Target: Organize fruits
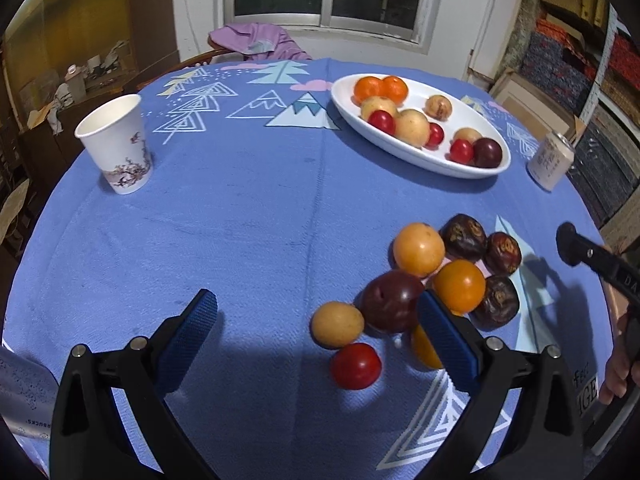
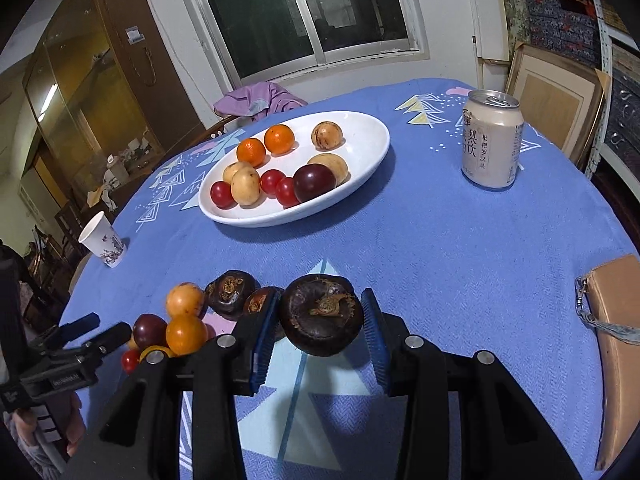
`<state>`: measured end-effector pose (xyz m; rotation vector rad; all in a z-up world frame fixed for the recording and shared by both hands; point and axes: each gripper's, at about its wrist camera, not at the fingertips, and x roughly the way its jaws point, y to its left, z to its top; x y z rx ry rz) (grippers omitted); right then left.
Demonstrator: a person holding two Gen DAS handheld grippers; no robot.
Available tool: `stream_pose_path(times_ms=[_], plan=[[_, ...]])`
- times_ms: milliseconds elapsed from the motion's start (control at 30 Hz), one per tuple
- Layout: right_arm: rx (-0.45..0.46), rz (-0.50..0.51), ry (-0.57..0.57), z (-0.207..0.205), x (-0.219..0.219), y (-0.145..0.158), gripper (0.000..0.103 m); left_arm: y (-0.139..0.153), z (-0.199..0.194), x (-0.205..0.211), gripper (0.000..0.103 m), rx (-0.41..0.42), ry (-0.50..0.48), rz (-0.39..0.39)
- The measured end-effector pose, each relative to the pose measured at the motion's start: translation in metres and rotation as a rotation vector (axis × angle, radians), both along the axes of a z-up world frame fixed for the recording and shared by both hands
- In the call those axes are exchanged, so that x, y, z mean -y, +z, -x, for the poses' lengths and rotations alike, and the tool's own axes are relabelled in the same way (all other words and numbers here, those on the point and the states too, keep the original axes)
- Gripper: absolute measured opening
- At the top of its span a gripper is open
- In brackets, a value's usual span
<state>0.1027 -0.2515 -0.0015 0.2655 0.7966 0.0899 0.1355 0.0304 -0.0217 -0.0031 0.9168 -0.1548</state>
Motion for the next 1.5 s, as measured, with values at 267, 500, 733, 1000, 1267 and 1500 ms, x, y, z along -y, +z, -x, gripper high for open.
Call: stream_pose_path(times_ms=[267,500,733,1000,1267,1500], plan=[[0.015,-0.033,-0.007,0.001,0.008,0.006,0.042,-0.004,-0.007,-0.004,0.099,-0.008,0.017,-0.009],[0.023,-0.051,-0.006,0.004,0.009,0.009,0.042,-0.005,-0.026,-0.064,0.099,-0.042,0.226,0.074],[0.014,-0.055,-0.011,0.002,0.01,0.008,0.042,0.008,-0.015,-0.044,0.099,-0.029,0.088,0.188],[0.01,-0.053,-0.006,0.001,0.009,0.007,0.042,-0.005,-0.019,-0.006,0.099,-0.059,0.017,0.119],[0.01,-0.058,-0.006,0.001,0.009,0.007,0.042,0.0,-0.028,-0.048,0.099,-0.009,0.207,0.06],[0.011,-0.062,-0.009,0.001,0.009,0.008,0.042,0.012,-0.031,-0.042,0.099,0.009,0.161,0.149]])
